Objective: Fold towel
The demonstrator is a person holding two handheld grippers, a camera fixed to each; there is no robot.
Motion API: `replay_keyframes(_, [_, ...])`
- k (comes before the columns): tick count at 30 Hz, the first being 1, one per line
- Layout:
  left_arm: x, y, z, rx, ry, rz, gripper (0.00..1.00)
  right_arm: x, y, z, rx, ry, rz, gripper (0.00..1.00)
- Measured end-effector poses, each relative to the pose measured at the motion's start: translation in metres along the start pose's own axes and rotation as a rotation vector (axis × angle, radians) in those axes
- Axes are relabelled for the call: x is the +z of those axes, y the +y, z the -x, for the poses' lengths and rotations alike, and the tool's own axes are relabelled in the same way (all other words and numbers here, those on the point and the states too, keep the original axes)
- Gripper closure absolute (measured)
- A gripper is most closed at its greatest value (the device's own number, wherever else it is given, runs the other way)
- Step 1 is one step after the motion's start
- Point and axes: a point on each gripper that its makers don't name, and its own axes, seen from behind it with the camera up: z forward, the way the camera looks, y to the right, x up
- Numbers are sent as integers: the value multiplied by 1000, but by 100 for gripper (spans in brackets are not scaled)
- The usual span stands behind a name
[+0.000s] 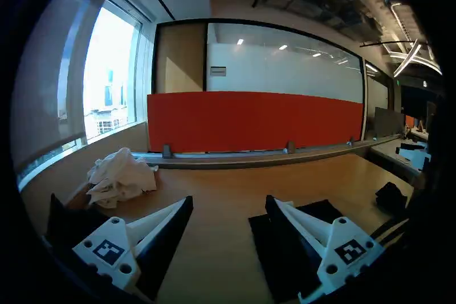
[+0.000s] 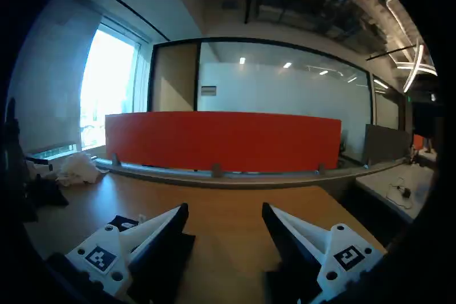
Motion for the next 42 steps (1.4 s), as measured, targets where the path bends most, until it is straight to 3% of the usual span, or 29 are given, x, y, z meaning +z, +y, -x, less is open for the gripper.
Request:
replay_keyframes(9, [5,17,-4,33,-71,66,6,-3,-14,-12,-45,-80,-78,0])
replay_keyframes(23, [7,58,15,115,-210,236,6,-16,-56,11,-177,-276,-278,0])
replay_keyframes(29, [5,67,27,145,-263,280,6,-19,-66,21,-193,-337,-340,0])
replay_keyframes(42, [1,79,67,174,-345,324,6,-29,-78,52,-227,-415,-399,0])
